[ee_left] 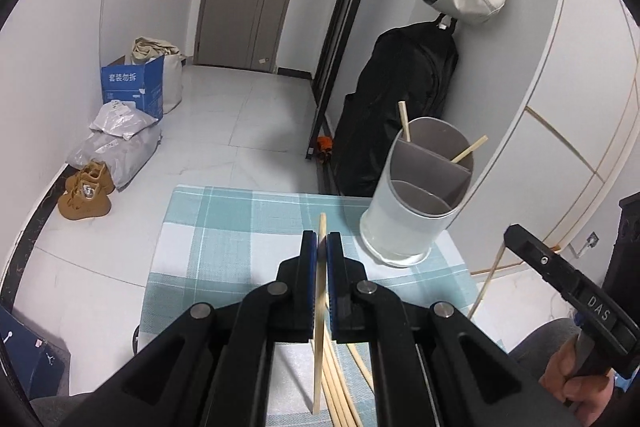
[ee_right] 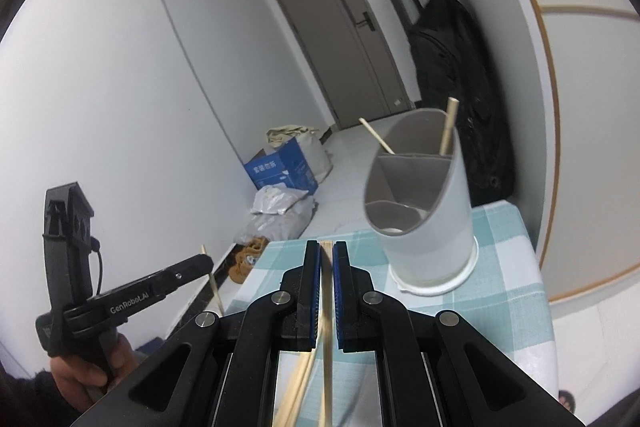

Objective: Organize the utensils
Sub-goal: 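Lift both held chopsticks and carry them over the white holder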

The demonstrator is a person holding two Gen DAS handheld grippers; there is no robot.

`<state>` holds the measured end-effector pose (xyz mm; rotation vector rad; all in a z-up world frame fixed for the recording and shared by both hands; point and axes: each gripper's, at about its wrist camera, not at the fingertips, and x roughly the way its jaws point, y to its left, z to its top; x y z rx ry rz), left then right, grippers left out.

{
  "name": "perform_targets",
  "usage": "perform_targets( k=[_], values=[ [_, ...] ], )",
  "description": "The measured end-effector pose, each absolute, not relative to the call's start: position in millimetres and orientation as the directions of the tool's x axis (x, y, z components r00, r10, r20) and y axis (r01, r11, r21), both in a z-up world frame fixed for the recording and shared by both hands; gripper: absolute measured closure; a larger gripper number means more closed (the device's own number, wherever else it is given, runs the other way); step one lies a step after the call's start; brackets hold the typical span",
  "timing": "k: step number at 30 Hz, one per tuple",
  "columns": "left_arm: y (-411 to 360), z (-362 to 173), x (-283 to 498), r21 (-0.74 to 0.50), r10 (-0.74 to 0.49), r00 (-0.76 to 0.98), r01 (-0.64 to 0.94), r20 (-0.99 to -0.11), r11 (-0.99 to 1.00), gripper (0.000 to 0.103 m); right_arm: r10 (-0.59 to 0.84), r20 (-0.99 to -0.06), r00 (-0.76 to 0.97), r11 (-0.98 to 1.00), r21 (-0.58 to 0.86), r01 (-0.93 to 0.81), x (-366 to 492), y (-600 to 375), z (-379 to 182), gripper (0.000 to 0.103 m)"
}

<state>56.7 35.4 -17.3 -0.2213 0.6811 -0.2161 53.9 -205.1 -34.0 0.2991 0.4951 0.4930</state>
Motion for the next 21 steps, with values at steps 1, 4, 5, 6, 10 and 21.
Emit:
perform_targets(
  k=[1, 4, 5, 6, 10, 21],
  values=[
    [34, -16, 56, -0.268, -0.270, 0.757, 0.130, -0.595, 0.955, 0.102, 0.517, -0.378, 0.768, 0.843, 0.378, -0.382, 52, -202, -32, 0.098],
    [30, -11, 54, -0.240, -0.271, 0.765, 0.155, -0.585, 0.958, 0.102, 0.511, -0.373, 0.775, 0.851, 0.347, -0.394, 49, -197, -27, 0.098],
    [28, -8, 53, -0.228, -0.273, 0.766, 0.168, -0.582, 0.959, 0.102, 0.511, -0.369, 0.776, 0.851, 0.340, -0.399, 48, -195, -25, 0.098],
    [27, -6, 52, -0.220, -0.275, 0.767, 0.178, -0.580, 0.959, 0.102, 0.510, -0.366, 0.778, 0.853, 0.333, -0.403, 48, -193, -23, 0.098],
    [18, 3, 50, -0.189, -0.301, 0.759, 0.235, -0.577, 0.954, 0.102, 0.508, -0.350, 0.787, 0.856, 0.306, -0.417, 46, -189, -16, 0.098],
    [11, 33, 59, -0.179, -0.318, 0.760, 0.263, -0.567, 0.948, 0.102, 0.494, -0.295, 0.818, 0.859, 0.314, -0.405, 53, -200, 15, 0.098]
  ],
)
